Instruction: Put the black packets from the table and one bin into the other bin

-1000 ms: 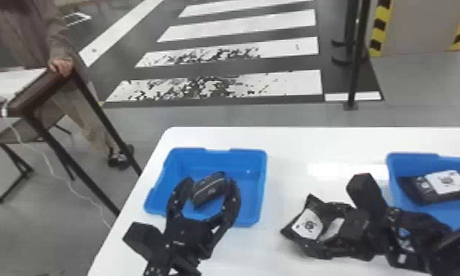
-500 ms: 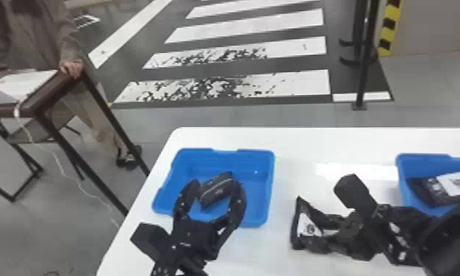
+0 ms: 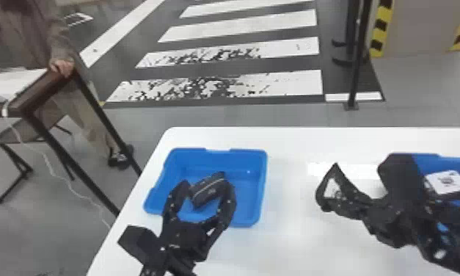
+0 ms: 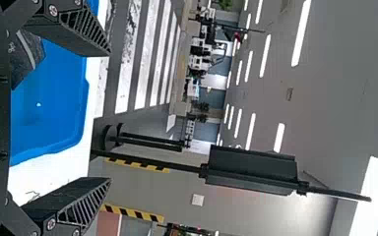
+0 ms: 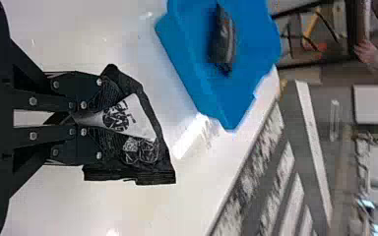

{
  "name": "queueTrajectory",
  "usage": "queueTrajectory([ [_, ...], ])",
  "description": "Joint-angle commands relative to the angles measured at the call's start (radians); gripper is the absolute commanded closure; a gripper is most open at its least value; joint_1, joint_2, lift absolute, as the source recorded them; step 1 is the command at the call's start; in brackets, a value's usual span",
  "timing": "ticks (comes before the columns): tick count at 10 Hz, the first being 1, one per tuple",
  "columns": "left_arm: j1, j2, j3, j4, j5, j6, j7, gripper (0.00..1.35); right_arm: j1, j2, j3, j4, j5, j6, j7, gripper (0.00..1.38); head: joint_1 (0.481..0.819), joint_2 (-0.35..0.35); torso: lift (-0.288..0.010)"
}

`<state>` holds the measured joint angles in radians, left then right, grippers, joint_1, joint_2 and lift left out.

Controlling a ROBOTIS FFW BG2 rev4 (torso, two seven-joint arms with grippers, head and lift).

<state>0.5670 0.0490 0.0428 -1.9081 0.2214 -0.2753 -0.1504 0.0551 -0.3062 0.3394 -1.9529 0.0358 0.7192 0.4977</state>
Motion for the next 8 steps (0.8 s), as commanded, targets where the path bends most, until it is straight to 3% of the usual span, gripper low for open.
queueTrajectory([
  [1,0.002,0.000,0.001,0.000,0.000,-0.002,-0.001,0.13,0.134,0.021,-0.172,-0.152,0.038,-0.027,-0.034,1.08,0.695,0.233,-0.110],
  [3,0.005,0.000,0.009,0.000,0.000,-0.002,-0.005,0.13,0.247,0.064,-0.375,-0.245,0.086,-0.017,-0.096,1.08,0.695,0.109,-0.110],
  [4,0.005,-0.001,0.009,0.000,0.000,0.003,-0.008,0.13,0.257,0.068,-0.421,-0.243,0.104,0.022,-0.108,1.07,0.695,0.077,-0.110],
  [5,0.000,-0.001,0.009,0.000,-0.002,0.008,-0.011,0.13,0.269,0.070,-0.447,-0.238,0.126,0.039,-0.122,0.97,0.695,0.011,-0.110],
  [7,-0.005,0.000,0.013,0.000,-0.006,0.020,-0.014,0.13,0.298,0.088,-0.489,-0.218,0.130,0.012,-0.136,0.21,0.695,-0.073,-0.110],
  [8,-0.015,0.000,0.025,0.000,-0.022,0.047,-0.028,0.13,0.330,0.099,-0.509,-0.223,0.108,-0.064,-0.136,0.03,0.695,-0.092,-0.110],
])
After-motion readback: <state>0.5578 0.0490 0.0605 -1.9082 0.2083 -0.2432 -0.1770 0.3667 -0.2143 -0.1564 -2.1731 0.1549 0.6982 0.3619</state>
